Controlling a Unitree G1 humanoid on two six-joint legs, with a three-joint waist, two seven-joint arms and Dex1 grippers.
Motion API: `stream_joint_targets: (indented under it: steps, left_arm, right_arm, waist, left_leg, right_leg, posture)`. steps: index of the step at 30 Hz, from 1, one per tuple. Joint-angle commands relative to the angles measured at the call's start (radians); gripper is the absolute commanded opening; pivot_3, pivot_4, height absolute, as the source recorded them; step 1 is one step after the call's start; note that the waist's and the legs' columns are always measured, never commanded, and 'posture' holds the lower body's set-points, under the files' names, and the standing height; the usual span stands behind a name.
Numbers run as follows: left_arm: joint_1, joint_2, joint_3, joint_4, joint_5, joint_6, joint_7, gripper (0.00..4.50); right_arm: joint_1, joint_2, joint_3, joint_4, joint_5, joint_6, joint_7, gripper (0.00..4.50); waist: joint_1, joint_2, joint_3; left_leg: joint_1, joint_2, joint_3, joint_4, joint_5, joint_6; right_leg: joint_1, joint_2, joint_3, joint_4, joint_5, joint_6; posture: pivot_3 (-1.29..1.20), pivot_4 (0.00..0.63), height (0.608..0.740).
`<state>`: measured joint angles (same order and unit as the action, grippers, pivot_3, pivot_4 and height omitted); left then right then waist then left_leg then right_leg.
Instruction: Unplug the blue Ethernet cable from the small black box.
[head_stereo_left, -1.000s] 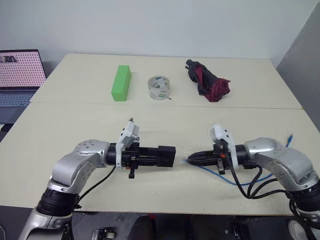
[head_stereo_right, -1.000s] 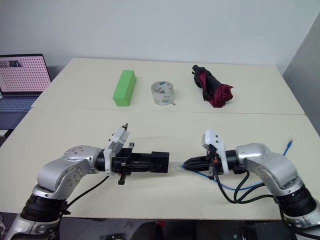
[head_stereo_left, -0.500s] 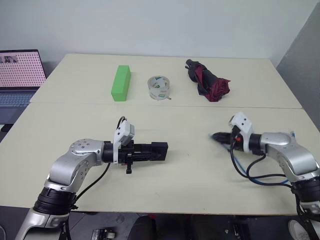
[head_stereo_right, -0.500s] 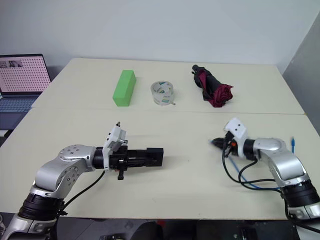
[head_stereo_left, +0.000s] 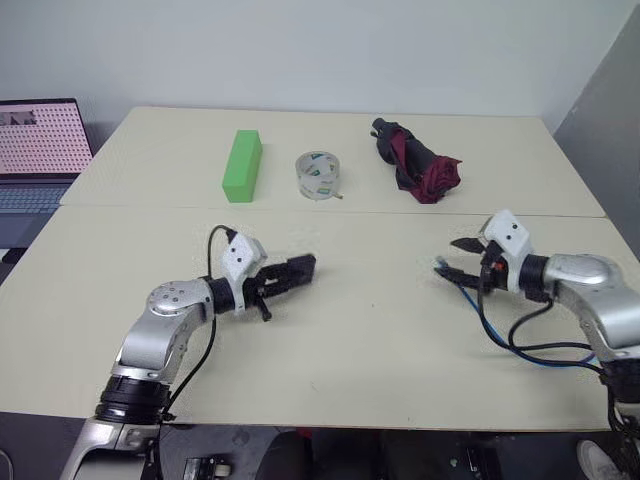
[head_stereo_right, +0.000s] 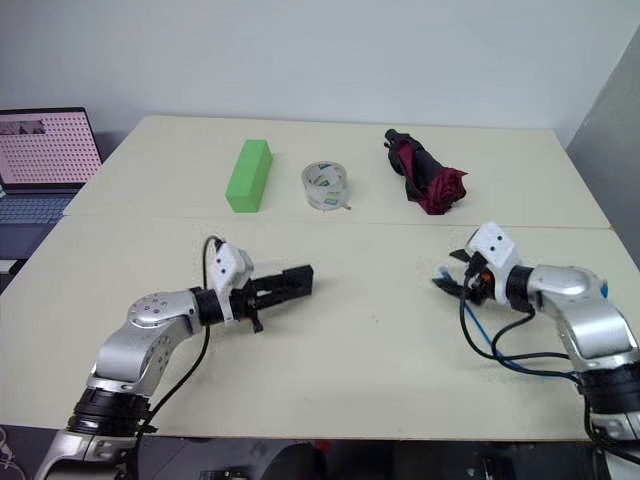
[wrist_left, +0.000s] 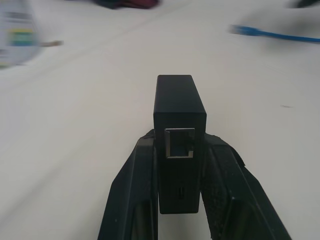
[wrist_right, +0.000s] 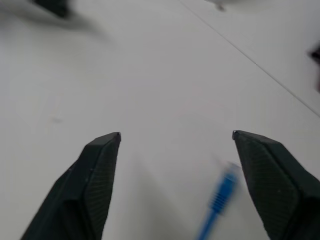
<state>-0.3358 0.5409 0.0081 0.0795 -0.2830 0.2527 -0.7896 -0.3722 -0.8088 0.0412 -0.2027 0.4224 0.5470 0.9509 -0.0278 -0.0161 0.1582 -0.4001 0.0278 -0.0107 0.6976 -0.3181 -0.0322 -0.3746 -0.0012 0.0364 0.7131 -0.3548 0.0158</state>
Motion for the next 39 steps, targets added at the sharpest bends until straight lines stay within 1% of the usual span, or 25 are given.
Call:
stream_joint_targets:
  steps: [1,3,4,9,11,12,14,15,16,20,21,22,25,27,29,34,39]
  left_arm:
    - [-0.018,-0.041,0.071,0.071,0.1,-0.168,0.193,0.78]
    - [-0.01,-0.077,0.114,0.145,0.132,-0.242,0.309,0.78]
    - [-0.007,-0.088,0.123,0.171,0.141,-0.27,0.336,0.78]
    - [0.006,-0.127,0.133,0.228,0.141,-0.307,0.376,0.78]
    - [0.014,-0.143,0.143,0.234,0.119,-0.285,0.376,1.49]
    - [0.021,-0.144,0.146,0.233,0.115,-0.281,0.376,1.56]
    - [0.036,-0.145,0.149,0.222,0.106,-0.27,0.368,2.14]
    - [0.044,-0.144,0.151,0.214,0.101,-0.263,0.364,2.21]
    - [0.056,-0.142,0.15,0.201,0.097,-0.257,0.359,2.55]
    - [0.124,-0.133,0.144,0.118,0.093,-0.207,0.349,3.34]
    - [0.15,-0.125,0.138,0.084,0.097,-0.191,0.343,3.65]
    - [0.177,-0.117,0.135,0.048,0.1,-0.177,0.34,3.85]
    - [0.257,-0.084,0.14,-0.073,0.096,-0.118,0.324,3.85]
    - [0.31,-0.029,0.155,-0.17,0.108,-0.055,0.312,3.85]
    - [0.331,0.028,0.178,-0.233,0.099,0.024,0.296,3.85]
    - [0.309,0.14,0.229,-0.306,0.02,0.119,0.202,3.85]
    - [0.281,0.167,0.241,-0.334,-0.021,0.16,0.167,3.85]
  right_arm:
    - [-0.014,0.011,0.002,-0.139,0.049,0.04,0.012,4.24]
    - [-0.055,0.059,0.045,-0.19,0.05,0.066,-0.023,4.24]
    - [-0.071,0.075,0.056,-0.2,0.05,0.078,-0.031,4.24]
    - [-0.106,0.101,0.082,-0.209,0.036,0.095,-0.027,4.24]
    - [-0.114,0.104,0.088,-0.208,0.033,0.098,-0.026,4.27]
    - [-0.116,0.105,0.09,-0.209,0.032,0.099,-0.028,4.27]
    - [-0.119,0.106,0.093,-0.212,0.031,0.101,-0.029,4.27]
    - [-0.119,0.106,0.093,-0.214,0.031,0.103,-0.03,4.27]
    - [-0.118,0.105,0.094,-0.218,0.031,0.105,-0.03,4.27]
    - [-0.1,0.104,0.09,-0.233,0.033,0.119,-0.04,4.27]
    - [-0.09,0.105,0.085,-0.237,0.034,0.124,-0.047,4.27]
    - [-0.078,0.105,0.079,-0.242,0.036,0.126,-0.055,4.27]
    - [-0.023,0.103,0.047,-0.256,0.041,0.128,-0.081,4.27]
    - [0.05,0.089,0.0,-0.26,0.036,0.113,-0.099,4.27]
    - [0.107,0.082,-0.053,-0.261,0.038,0.107,-0.119,4.27]
    - [0.207,0.061,-0.178,-0.251,0.036,0.096,-0.16,4.27]
    - [0.25,0.05,-0.23,-0.222,0.023,0.073,-0.17,4.27]
  waist:
    - [0.0,0.0,0.0]
    - [-0.001,0.0,0.0]
    - [-0.003,0.0,0.0]
    - [0.008,-0.002,-0.001]
    - [0.012,-0.002,-0.001]
    - [0.012,-0.002,-0.001]
    - [0.011,-0.002,-0.001]
    - [0.01,-0.002,-0.001]
    - [0.007,-0.002,-0.001]
    - [0.0,-0.002,-0.001]
    - [0.0,-0.002,-0.001]
    - [-0.001,-0.002,-0.001]
    - [0.0,-0.002,-0.001]
    - [0.0,-0.002,-0.001]
    - [0.0,-0.002,-0.001]
    - [0.0,-0.002,-0.001]
    - [0.0,-0.002,-0.001]
  left_leg:
    - [0.0,0.0,0.0,0.0,0.0,0.001]
    - [0.0,0.0,0.0,0.0,-0.001,0.002]
    - [0.001,0.0,0.0,0.0,-0.001,0.002]
    - [-0.001,-0.001,-0.001,0.0,0.0,-0.001]
    - [-0.001,-0.001,-0.001,0.001,0.0,-0.001]
    - [-0.001,-0.001,0.0,0.001,0.0,-0.001]
    - [0.0,-0.001,0.0,0.001,0.0,-0.001]
    - [0.0,-0.001,0.0,0.001,0.0,-0.001]
    - [0.0,-0.001,-0.001,0.001,0.0,-0.001]
    - [0.0,-0.001,-0.001,0.0,0.0,-0.001]
    - [0.0,-0.001,-0.001,0.0,0.0,-0.001]
    - [0.0,-0.001,-0.001,0.0,0.0,-0.001]
    - [0.0,-0.001,-0.001,0.0,0.0,-0.001]
    - [0.0,-0.001,-0.001,0.0,0.0,0.0]
    - [0.0,-0.001,-0.002,-0.001,0.0,0.0]
    - [0.001,-0.001,-0.002,0.0,-0.002,0.003]
    - [0.001,-0.001,-0.001,-0.001,-0.001,0.002]
  right_leg:
    - [0.0,0.0,0.0,0.0,0.0,0.0]
    - [0.0,0.0,0.0,0.0,0.0,0.0]
    - [0.0,0.0,0.0,0.001,0.0,0.0]
    - [0.0,-0.001,-0.001,0.0,0.0,0.0]
    - [0.0,-0.002,-0.002,-0.001,0.0,0.0]
    - [0.0,-0.003,-0.002,-0.001,0.0,0.0]
    - [0.0,-0.002,-0.002,0.0,0.0,0.0]
    - [0.0,-0.002,-0.002,0.0,0.0,0.0]
    - [0.0,-0.002,-0.002,0.0,0.0,0.0]
    - [0.0,-0.002,-0.002,0.0,0.0,0.0]
    - [0.0,-0.002,-0.002,0.0,0.0,0.0]
    - [0.0,-0.002,-0.002,0.0,0.0,0.0]
    - [0.0,-0.002,-0.002,0.0,0.0,0.0]
    - [0.001,-0.002,-0.002,0.0,0.0,0.0]
    - [0.001,-0.002,-0.003,-0.001,0.0,0.0]
    - [0.002,-0.002,-0.003,0.0,0.0,0.0]
    - [0.002,-0.002,-0.002,0.0,0.0,0.0]
  posture:
    - [0.0,0.15,0.74]
    - [0.0,0.15,0.74]
    - [0.0,0.15,0.74]
    - [0.0,0.15,0.74]
    - [0.0,0.15,0.74]
    - [0.0,0.15,0.74]
    - [0.0,0.15,0.74]
    - [0.0,0.15,0.74]
    - [0.0,0.15,0.74]
    - [0.0,0.15,0.74]
    - [0.0,0.15,0.74]
    - [0.0,0.15,0.74]
    - [0.0,0.15,0.74]
    - [0.0,0.15,0.74]
    - [0.0,0.15,0.74]
    - [0.0,0.15,0.74]
    - [0.0,0.15,0.74]
